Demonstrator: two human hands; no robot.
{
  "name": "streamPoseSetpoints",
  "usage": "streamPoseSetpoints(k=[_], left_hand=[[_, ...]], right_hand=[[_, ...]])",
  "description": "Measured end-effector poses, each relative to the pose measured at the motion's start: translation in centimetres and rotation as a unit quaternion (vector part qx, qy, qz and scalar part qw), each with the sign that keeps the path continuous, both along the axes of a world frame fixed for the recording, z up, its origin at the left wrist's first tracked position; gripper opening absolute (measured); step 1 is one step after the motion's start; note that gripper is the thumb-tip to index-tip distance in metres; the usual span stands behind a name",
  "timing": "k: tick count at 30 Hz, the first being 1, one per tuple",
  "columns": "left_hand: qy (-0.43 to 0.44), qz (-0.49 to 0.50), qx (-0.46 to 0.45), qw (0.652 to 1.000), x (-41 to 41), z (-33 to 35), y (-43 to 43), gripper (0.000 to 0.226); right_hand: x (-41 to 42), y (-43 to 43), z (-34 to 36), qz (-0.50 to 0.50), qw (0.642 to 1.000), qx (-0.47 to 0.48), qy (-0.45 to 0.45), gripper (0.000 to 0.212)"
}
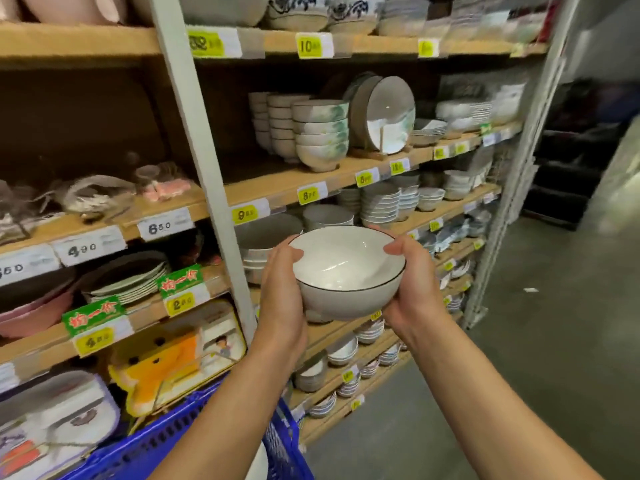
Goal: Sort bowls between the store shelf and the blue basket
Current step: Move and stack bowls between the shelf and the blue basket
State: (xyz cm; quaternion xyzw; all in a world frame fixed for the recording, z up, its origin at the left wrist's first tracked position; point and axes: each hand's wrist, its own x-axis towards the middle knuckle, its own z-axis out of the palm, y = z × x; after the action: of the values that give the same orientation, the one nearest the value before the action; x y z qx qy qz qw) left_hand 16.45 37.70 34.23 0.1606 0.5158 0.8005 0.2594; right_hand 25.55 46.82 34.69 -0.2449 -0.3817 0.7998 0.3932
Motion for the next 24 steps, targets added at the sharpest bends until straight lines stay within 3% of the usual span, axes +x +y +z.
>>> streamPoseSetpoints(k=[17,24], left_hand=[[0.04,-0.012,0.003,0.999,5.2,1.4,19.1,0.028],[0.072,0.007,-0.003,0.997,2.2,1.6,24.0,0.045]], right_hand=[[5.6,19.5,1.9,0.004,1.0,0.004,0.003,0.044],[2.0,24.8,2.2,0.013,1.0,-0.008,0.02,0.042]])
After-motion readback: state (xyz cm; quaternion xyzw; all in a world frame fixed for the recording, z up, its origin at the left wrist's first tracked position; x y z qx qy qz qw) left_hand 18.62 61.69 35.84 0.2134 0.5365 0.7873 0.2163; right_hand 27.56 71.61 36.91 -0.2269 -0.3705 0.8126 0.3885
